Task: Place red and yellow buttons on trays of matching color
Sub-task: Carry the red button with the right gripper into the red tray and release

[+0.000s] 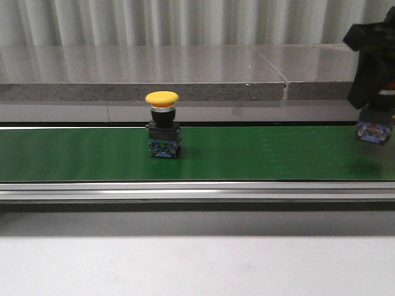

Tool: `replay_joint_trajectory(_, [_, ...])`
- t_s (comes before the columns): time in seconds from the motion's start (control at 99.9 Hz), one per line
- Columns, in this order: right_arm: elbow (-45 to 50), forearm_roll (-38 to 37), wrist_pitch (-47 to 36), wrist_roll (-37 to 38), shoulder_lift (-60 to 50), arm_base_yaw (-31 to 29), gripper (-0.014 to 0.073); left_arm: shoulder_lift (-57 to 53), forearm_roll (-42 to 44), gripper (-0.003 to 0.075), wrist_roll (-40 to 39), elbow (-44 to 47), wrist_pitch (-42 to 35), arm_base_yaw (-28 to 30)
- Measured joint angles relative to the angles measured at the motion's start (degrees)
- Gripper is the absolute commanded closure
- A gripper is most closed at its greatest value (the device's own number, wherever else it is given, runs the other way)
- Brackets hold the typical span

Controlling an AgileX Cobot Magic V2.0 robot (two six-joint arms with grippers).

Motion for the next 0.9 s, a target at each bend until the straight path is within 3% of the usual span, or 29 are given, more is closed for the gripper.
replay_joint_trajectory(0.47, [-14.89,0.03,2.95,0.51,0.89,-19.39,0.0426,0.0,0.53,0.074,0.0,0.34,0.0,0.0])
replay_joint_trajectory(0.901, [-29.28,0.03,5.09,2.03,16.92,-26.54,0.0426,0.0,0.89,0.074,0.0,2.3,0.0,0.0])
